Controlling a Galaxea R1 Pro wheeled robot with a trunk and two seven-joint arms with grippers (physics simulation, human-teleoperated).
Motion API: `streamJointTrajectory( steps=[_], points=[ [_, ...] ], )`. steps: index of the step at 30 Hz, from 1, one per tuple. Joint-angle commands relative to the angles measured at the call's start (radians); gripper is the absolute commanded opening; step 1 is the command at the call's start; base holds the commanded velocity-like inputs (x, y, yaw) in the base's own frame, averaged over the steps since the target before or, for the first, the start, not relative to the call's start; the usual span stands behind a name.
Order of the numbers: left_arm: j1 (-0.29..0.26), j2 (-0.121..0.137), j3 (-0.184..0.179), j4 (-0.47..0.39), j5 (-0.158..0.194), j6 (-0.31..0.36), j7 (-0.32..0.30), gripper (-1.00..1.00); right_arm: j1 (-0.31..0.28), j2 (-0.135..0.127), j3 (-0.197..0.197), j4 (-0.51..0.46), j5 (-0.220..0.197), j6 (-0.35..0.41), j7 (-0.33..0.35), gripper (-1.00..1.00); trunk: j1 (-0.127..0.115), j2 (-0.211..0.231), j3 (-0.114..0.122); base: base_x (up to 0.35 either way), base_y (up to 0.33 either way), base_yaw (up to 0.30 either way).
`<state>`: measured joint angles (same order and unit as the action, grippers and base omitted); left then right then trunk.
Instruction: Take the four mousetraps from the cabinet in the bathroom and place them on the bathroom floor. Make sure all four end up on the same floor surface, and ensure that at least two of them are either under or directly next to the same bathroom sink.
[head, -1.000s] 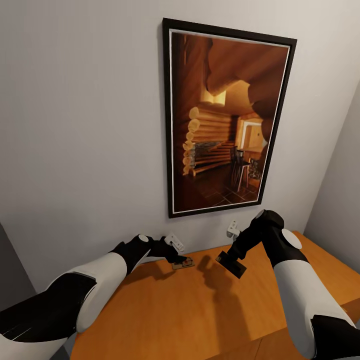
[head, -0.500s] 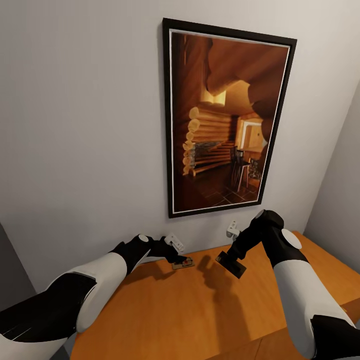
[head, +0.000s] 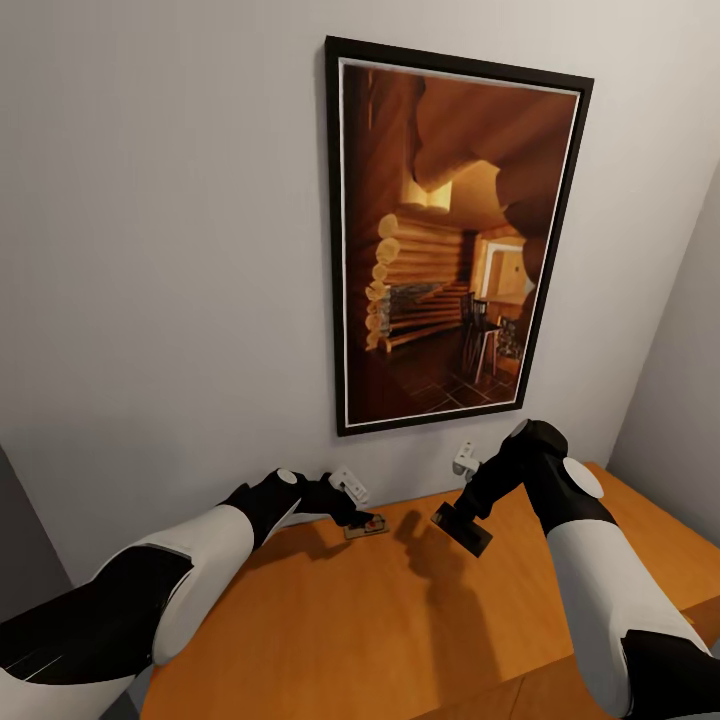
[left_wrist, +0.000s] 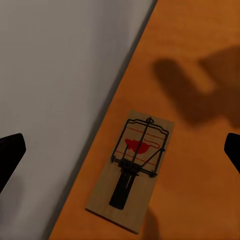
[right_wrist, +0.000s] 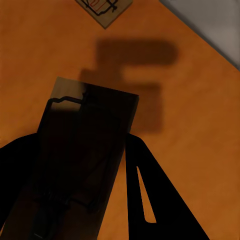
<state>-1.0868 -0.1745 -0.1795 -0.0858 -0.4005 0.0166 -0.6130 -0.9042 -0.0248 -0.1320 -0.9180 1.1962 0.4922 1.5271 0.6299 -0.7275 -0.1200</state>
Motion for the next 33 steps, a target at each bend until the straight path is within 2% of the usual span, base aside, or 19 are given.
streamJointTrajectory(
  steps=[1,18,33],
  points=[
    [-0.001,0.000,-0.006,-0.001,0.003,0.002,-0.002,1.00,-0.001,0.000,-0.001,-0.001,0.005,0.011,0.007,-1.00,0.000,-0.001,-0.002,0.000,0.000,0.000],
    [-0.001,0.000,-0.007,0.000,0.003,0.002,-0.003,1.00,-0.001,0.000,-0.001,-0.001,0.005,0.011,0.007,-1.00,0.065,-0.120,-0.055,0.000,0.000,0.000],
    [-0.001,0.000,-0.008,0.000,0.003,0.001,-0.038,1.00,-0.001,0.000,-0.001,-0.001,0.005,0.011,0.007,-1.00,0.065,-0.120,-0.055,0.000,0.000,0.000]
  ],
)
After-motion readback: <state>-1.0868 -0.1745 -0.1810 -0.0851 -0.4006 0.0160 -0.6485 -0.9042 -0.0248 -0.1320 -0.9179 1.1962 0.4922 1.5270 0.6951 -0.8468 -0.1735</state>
